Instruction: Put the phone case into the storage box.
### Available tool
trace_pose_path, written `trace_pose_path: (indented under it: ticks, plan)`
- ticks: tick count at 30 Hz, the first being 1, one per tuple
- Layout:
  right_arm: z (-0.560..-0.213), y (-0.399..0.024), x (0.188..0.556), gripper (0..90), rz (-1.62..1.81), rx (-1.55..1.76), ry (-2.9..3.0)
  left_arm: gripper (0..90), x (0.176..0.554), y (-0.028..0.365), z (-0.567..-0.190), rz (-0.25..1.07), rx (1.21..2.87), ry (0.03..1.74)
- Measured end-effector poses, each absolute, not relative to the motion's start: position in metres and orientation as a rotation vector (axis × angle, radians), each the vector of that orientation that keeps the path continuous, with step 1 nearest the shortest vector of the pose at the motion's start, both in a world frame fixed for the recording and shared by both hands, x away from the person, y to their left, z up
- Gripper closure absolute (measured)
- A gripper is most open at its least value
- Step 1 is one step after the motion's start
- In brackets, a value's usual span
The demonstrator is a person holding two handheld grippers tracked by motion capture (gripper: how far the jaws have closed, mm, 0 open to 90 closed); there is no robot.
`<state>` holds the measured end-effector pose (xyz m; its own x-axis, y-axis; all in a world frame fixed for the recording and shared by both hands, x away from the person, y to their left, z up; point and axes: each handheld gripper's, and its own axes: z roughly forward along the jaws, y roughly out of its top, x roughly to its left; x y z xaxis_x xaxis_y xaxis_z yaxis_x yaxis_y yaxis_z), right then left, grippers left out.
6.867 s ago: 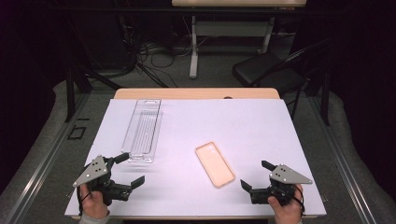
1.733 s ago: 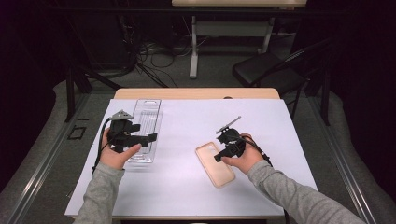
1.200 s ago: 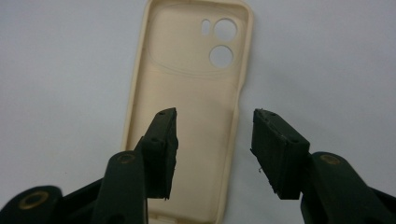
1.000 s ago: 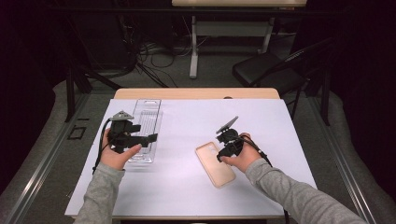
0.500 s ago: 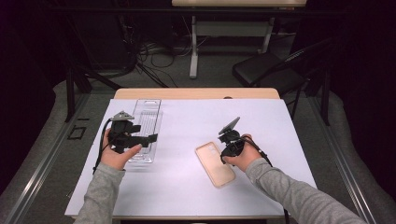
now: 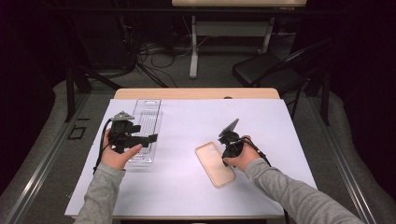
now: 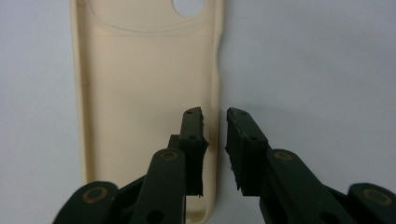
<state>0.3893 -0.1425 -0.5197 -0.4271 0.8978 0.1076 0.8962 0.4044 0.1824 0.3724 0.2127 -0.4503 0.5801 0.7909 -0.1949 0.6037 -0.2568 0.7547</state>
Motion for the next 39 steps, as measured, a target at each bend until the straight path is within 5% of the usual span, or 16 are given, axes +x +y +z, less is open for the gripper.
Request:
trace_pose_path:
  ticks: [39]
  plan:
    - [-0.5238, -0.1430, 0.3904, 86.1, 0.253, 1.719, 2.643, 15.6, 0.3735, 0.2124, -0.4521, 0.286, 1.973, 1.123]
